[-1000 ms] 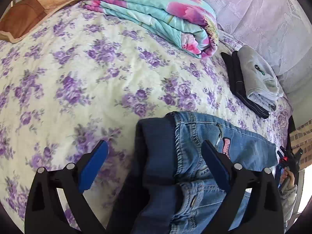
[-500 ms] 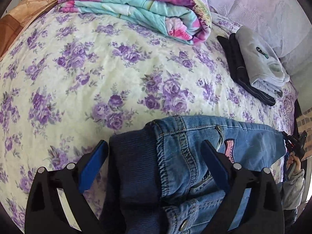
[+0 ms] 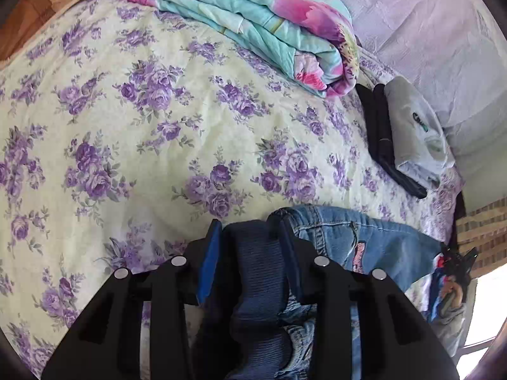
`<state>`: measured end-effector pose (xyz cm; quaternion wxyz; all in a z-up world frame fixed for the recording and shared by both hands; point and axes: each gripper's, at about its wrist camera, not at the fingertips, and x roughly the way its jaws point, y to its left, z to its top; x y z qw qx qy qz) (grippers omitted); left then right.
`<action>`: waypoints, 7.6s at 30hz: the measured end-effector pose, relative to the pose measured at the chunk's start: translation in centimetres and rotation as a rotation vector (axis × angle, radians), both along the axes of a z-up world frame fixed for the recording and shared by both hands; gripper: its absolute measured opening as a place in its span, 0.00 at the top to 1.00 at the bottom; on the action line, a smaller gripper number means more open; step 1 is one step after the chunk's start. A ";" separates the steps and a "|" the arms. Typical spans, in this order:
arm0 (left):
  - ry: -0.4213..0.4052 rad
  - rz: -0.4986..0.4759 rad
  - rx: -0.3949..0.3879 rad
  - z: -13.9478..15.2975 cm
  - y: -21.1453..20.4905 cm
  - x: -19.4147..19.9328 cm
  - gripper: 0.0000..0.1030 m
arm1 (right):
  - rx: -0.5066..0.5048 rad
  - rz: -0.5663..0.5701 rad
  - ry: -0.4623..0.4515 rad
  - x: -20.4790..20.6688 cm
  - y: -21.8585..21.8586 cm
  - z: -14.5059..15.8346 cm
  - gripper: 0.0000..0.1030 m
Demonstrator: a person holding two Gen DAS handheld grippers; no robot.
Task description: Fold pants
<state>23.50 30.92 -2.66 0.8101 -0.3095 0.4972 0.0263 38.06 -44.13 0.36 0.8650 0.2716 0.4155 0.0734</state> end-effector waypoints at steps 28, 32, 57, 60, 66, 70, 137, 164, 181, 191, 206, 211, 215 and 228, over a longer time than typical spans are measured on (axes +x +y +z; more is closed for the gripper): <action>-0.332 0.024 -0.099 7.7 0.2 -11.1 1.00 | 0.050 -0.013 -0.211 -14.1 -1.7 7.0 0.92; -0.297 -0.024 -0.099 6.9 -0.3 -14.6 1.00 | 0.027 -0.003 -0.207 -20.5 -3.1 6.0 0.92; 0.010 -0.027 -0.156 0.2 -0.2 0.6 0.66 | 0.114 -0.021 -0.171 -20.5 -3.6 4.9 0.92; -0.005 -0.025 -0.209 0.0 0.1 0.5 0.73 | 0.135 -0.025 -0.166 -20.3 -3.9 4.7 0.92; -0.094 0.001 -0.270 0.7 0.9 -1.4 0.95 | 0.158 -0.031 -0.165 -20.3 -4.1 4.6 0.92; -0.151 -0.023 -0.255 2.5 -0.2 -2.8 0.95 | 0.159 -0.036 -0.187 -20.5 -4.2 5.1 0.95; -0.309 -0.008 -0.324 0.3 -1.9 -27.4 0.51 | 0.371 -0.012 -0.201 -36.7 -5.7 -2.3 0.57; -0.390 -0.081 -0.180 5.6 -8.5 -20.5 0.81 | 0.460 0.062 -0.113 -35.3 -0.1 -4.3 0.40; -0.468 0.008 -0.212 1.8 -6.7 -28.0 0.62 | 0.442 0.024 -0.146 -36.5 -0.3 -2.9 0.40; -0.417 -0.069 -0.063 1.8 -10.9 -23.2 0.21 | 0.536 -0.104 -0.108 -36.3 -2.2 -4.9 0.47; -0.459 -0.120 -0.111 -0.9 -10.3 -23.6 0.21 | 0.521 -0.127 -0.068 -31.9 0.4 -5.7 0.89; -0.462 -0.111 -0.156 -1.1 -9.7 -23.7 0.21 | 0.377 0.084 -0.370 -30.2 3.4 6.1 0.89; -0.485 -0.111 -0.183 -1.4 -9.4 -24.1 0.21 | 0.325 0.060 -0.325 -29.5 2.2 4.6 0.89; -0.447 -0.107 -0.179 0.2 -9.8 -24.8 0.17 | 0.333 -0.157 -0.038 -32.1 -3.5 -5.2 0.84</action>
